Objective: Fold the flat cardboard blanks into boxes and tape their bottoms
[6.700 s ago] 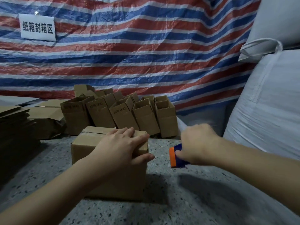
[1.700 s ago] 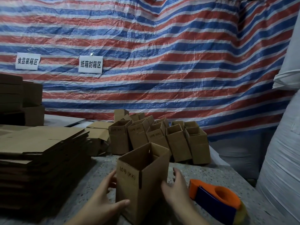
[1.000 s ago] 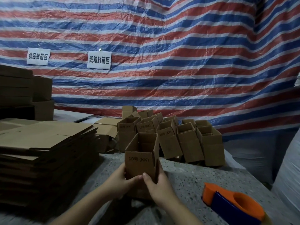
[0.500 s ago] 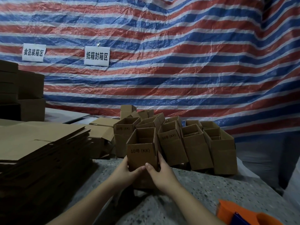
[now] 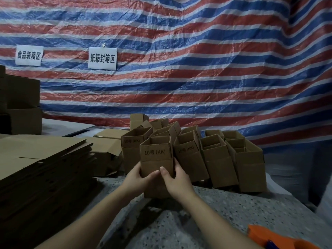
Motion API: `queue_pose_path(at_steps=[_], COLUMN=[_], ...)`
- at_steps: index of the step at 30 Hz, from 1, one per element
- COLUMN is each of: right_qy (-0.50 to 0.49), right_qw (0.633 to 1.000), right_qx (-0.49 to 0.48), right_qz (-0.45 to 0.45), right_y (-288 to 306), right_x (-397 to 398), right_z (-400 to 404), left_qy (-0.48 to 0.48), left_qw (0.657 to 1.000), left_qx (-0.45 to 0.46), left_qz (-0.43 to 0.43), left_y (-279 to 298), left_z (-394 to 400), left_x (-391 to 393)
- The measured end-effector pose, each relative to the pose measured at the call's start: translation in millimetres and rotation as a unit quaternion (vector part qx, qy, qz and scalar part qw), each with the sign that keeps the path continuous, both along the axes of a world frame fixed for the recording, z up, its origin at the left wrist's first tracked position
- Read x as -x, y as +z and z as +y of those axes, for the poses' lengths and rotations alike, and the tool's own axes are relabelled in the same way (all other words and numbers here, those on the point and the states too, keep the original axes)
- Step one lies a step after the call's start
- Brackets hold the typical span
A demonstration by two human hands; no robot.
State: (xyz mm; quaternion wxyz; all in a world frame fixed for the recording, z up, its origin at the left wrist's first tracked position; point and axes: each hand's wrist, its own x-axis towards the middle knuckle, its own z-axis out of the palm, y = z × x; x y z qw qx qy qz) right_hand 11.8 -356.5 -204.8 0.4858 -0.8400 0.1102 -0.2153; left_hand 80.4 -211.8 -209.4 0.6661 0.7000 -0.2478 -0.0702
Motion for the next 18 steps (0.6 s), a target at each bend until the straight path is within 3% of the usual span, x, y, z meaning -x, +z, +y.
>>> queue_pose_path(at_steps=[10,18], right_qy=[0.002,-0.010], right_qw=[1.000,0.998], right_qx=[0.000,0.006], right_qz=[-0.012,0.055], right_y=[3,-19], right_x=[-15,-31], right_z=[-1,-13], left_qy=[-0.018,0.014], left_qw=[1.000,0.998], left_qx=[0.002,-0.064], left_qz=[0.006,-0.010], left_y=[0,-27], left_z=[-7,-22], left_x=[-19,-42])
